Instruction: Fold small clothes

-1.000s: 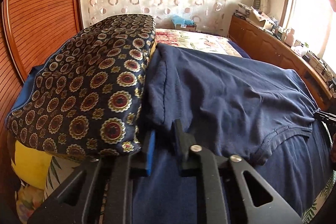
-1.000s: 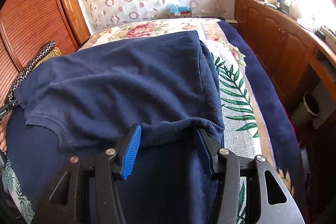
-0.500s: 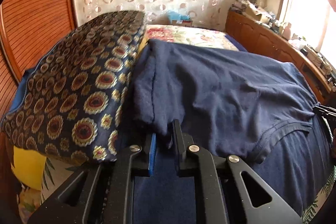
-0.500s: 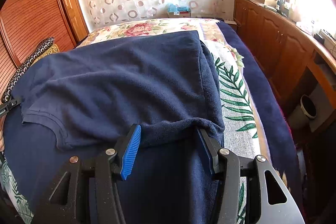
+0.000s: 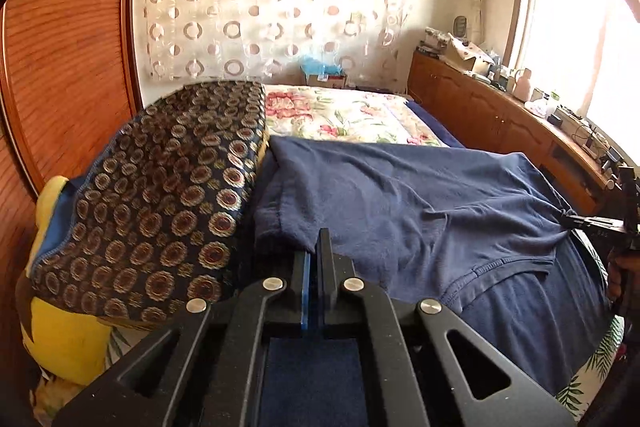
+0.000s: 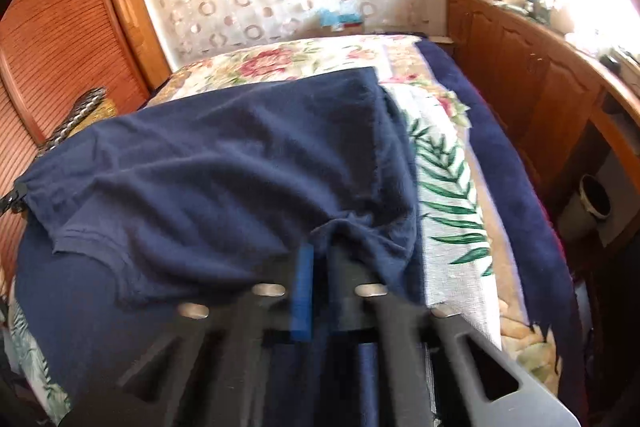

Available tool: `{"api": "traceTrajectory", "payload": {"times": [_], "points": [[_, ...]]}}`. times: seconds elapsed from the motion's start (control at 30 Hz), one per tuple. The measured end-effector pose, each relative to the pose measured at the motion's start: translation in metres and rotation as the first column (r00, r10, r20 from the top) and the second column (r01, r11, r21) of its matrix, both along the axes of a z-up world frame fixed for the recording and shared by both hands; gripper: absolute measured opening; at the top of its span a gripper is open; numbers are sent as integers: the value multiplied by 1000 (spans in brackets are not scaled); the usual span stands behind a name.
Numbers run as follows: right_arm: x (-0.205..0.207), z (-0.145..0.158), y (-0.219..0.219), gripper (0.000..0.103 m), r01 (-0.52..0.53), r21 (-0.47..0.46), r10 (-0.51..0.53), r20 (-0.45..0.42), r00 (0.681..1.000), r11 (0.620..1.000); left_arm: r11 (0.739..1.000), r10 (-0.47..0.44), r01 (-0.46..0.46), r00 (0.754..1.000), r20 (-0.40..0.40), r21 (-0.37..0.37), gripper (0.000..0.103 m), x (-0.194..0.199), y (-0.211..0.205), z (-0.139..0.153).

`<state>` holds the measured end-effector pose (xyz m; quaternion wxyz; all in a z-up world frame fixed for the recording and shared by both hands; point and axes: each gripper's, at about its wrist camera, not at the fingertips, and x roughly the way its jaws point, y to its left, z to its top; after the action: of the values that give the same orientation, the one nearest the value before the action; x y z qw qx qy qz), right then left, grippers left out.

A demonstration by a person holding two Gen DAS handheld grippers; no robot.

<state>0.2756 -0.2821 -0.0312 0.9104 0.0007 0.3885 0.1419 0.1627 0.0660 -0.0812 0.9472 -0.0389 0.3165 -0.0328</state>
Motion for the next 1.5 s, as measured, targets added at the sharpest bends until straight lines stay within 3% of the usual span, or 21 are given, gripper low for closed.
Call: {"api": "traceTrajectory", "payload": {"times": [0.2,0.53,0.8,1.0,1.13,1.23,1.37,1.5], "points": [[-21,25,-3,3,-18,0,18,110,994,1000,1000,-2,3,1000,31,-25,3,-12,5,11],[-87,72,-29,3,-63,22,57,230,972,998,997,-42,48,994,102,-55,3,-70,8,39],[-142,71,-41,3,-99,-14,100,217,971,995,999,-30,32,998,53,-37,3,-105,14,23],[-143,40,-40,3,-95,-38,99,116,988,995,1000,-13,12,999,-52,-26,3,-110,15,-15],[-135,28,-36,3,-76,-59,80,69,994,995,1000,-3,3,997,-80,-4,14,-114,12,-22],[-135,33,-33,4,-76,-73,82,79,994,994,1000,9,-9,998,-68,11,34,-119,11,-22],[-142,40,-26,9,-75,-82,82,90,993,994,1000,12,-11,998,-69,15,46,-123,13,-24],[-152,43,-26,17,-62,-99,72,105,992,993,999,6,-4,998,-64,36,71,-124,11,-21]]}}
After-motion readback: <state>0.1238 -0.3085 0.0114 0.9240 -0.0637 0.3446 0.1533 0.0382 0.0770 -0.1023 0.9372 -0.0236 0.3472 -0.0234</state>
